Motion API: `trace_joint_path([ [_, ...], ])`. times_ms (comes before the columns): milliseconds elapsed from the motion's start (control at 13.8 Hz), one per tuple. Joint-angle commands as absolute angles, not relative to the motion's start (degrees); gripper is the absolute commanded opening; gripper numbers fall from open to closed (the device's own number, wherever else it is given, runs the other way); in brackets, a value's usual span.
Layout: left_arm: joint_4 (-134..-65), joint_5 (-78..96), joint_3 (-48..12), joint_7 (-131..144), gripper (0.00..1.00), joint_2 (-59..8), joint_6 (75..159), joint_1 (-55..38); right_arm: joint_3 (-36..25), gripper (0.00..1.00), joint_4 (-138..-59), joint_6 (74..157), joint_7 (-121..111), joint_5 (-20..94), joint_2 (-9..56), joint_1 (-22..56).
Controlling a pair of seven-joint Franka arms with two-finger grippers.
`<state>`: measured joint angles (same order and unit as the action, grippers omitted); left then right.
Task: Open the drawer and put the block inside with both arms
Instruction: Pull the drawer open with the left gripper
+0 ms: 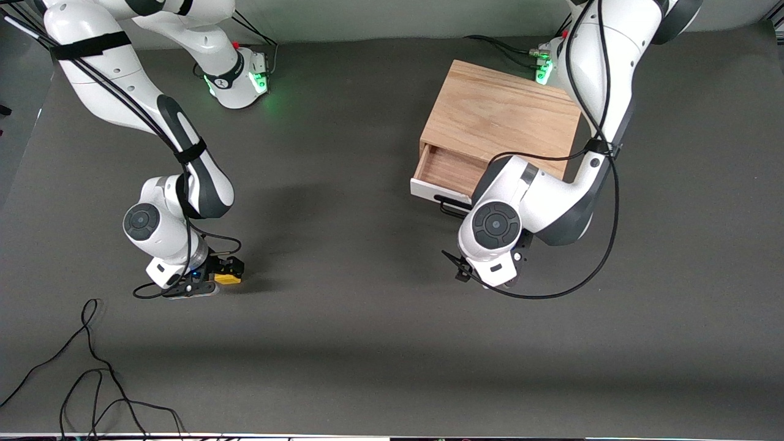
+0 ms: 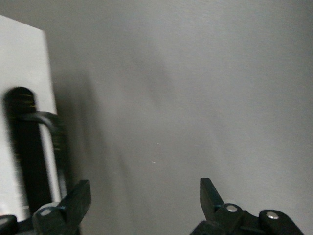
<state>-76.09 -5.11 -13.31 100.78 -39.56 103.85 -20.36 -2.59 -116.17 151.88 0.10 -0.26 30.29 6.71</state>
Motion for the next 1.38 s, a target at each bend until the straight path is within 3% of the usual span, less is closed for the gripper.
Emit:
trace_joint_path([
  [0, -73.7, -5.6, -13.4, 100.4, 1.00, -39.7, 96.6, -20.6, -2.7, 0.92, -116.3, 152.9, 1.0, 0.4, 30.4, 7.1],
  [579, -74.6, -5.4, -13.4, 100.2, 1.00, -42.2, 98.4, -20.7, -2.7, 0.75, -116.3, 153.0, 0.9, 0.4, 30.4, 7.0],
  [869, -74.4, -5.8, -13.4, 100.1, 1.00, -42.4, 102.2, -20.6, -2.7, 0.36, -116.3, 152.8, 0.4, 0.4, 30.4, 7.0],
  [1303, -74.0, -7.2, -13.4, 100.2, 1.00, -42.7, 111.9, -20.6, -2.7, 0.31, -116.1, 152.6, 0.1, 0.4, 30.2, 7.1],
])
